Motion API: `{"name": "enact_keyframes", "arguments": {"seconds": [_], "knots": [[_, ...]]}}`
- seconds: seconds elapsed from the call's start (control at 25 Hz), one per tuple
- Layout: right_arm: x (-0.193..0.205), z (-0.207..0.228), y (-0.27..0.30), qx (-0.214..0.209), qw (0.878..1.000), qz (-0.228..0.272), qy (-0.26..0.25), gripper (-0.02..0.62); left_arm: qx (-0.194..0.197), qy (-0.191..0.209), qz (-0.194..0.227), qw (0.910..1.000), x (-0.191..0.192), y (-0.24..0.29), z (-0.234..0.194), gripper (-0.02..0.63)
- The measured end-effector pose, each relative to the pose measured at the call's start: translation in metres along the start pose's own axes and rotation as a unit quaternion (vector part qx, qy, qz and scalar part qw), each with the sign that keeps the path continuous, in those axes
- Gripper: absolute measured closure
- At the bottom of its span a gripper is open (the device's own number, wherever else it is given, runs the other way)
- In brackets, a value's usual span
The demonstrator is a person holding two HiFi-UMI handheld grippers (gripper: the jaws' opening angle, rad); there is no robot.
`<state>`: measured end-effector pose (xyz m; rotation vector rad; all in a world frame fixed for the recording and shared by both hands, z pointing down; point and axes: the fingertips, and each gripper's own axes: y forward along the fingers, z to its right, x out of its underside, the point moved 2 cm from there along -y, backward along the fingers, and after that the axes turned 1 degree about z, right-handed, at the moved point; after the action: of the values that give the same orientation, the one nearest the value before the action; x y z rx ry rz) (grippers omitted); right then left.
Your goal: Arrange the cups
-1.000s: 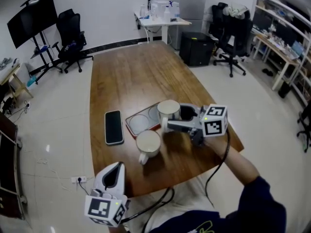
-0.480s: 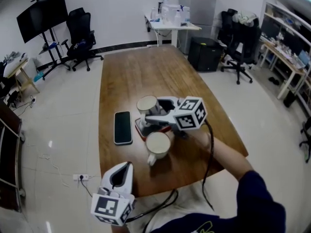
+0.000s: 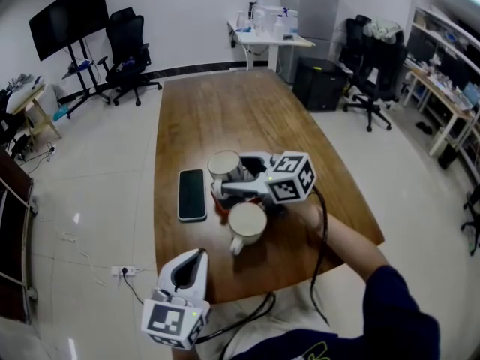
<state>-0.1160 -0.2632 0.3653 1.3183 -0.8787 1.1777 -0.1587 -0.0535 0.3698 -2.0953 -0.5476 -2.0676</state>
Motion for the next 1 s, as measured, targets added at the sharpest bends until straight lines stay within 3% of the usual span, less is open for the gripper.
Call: {"name": "enact_keyframes", "arguments": {"seconds": [0.16, 0.4, 0.68, 0.84, 0.92, 1.0], "knots": [[0.010, -0.003, -0.012, -0.005, 1.000, -0.020, -0.021, 0.244, -0.003, 0.002, 0.003, 1.0000, -0.002, 0.000, 0.000, 0.603], [0.010, -0.005, -0.025, 0.018, 0.998, -0.007, -0.060, 0.253, -0.001, -0.004, -0.001, 1.0000, -0.001, 0.000, 0.000, 0.603], [0.006, -0.003, -0.053, 0.009, 0.999, 0.017, -0.044, 0.200, 0.007, -0.007, -0.009, 0.9999, -0.001, 0.003, 0.003, 0.601], [0.018, -0.009, -0.095, 0.020, 0.998, 0.044, -0.043, 0.205, 0.005, -0.004, -0.008, 0.9999, -0.003, 0.003, 0.002, 0.603], [0.023, -0.014, -0.119, 0.033, 0.997, 0.058, -0.040, 0.259, 0.009, -0.004, -0.007, 0.9999, -0.001, 0.003, 0.002, 0.601], [0.030, -0.016, -0.141, 0.046, 0.996, 0.079, -0.020, 0.463, 0.013, -0.005, -0.005, 0.9999, -0.001, 0.005, 0.001, 0.603]]}}
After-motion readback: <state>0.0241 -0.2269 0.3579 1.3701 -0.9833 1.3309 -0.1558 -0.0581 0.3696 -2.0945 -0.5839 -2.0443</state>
